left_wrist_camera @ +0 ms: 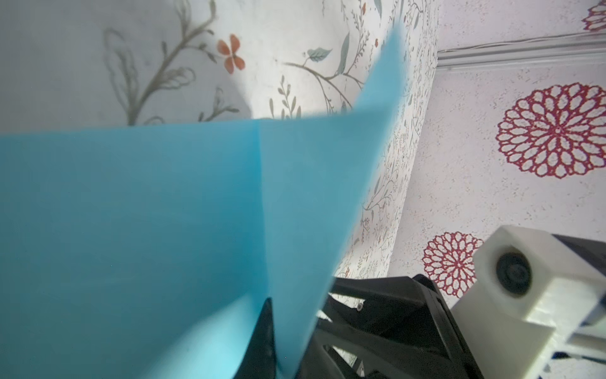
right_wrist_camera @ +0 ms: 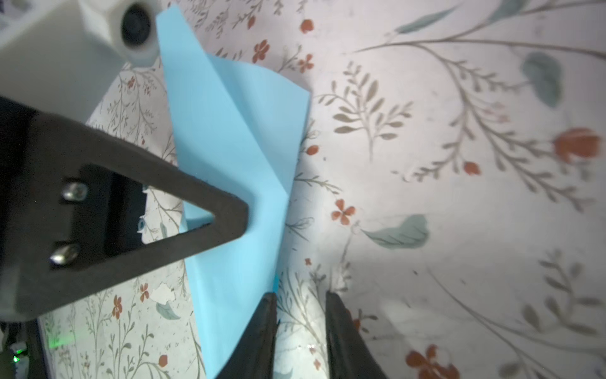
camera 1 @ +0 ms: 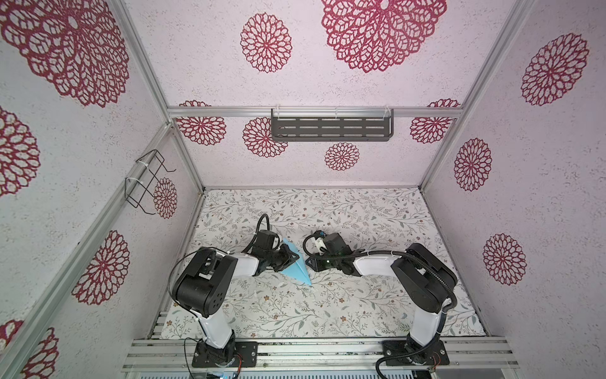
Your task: Fold a paper plane with a square sheet of paper (pick it up from the middle)
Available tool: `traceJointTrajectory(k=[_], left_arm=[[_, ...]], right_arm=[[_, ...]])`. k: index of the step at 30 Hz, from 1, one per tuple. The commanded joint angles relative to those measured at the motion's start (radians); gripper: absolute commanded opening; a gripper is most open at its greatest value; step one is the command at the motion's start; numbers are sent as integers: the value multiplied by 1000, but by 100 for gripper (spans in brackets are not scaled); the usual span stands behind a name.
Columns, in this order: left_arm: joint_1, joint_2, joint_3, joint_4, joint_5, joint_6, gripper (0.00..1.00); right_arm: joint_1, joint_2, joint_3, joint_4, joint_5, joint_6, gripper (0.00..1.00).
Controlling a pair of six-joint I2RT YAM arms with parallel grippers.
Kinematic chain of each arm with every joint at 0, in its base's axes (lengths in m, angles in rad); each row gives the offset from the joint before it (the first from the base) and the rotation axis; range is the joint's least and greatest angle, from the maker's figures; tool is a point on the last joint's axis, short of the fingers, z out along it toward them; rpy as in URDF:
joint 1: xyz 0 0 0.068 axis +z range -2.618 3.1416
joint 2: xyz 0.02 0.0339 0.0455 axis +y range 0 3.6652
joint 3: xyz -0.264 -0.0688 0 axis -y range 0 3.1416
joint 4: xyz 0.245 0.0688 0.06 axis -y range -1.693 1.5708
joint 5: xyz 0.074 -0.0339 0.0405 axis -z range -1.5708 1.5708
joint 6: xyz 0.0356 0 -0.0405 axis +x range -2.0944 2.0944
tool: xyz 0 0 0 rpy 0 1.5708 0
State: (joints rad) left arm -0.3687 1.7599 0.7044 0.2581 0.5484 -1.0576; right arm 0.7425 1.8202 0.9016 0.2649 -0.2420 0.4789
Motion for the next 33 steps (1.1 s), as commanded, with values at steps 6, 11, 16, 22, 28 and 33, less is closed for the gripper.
traceJointTrajectory(k=[6,11,16,22,28,33], left_arm=[[-3,-133,144,-451,-121,212,8],[-17,-159,351,-940,-365,390,8],[-59,-105,578,-1295,-756,475,7],[-135,26,778,-1462,-1052,482,7],[-220,272,959,-1530,-1226,484,6],[-274,452,1121,-1502,-1226,510,5]], right_arm=[[-53,-276,-147,94,277,9,56],[-93,-404,-192,81,364,-42,59],[-110,-483,-204,43,418,-79,59],[-118,-518,-242,42,467,-48,59],[-125,-559,-271,26,492,-31,59],[-133,-609,-294,-7,529,-23,59]])
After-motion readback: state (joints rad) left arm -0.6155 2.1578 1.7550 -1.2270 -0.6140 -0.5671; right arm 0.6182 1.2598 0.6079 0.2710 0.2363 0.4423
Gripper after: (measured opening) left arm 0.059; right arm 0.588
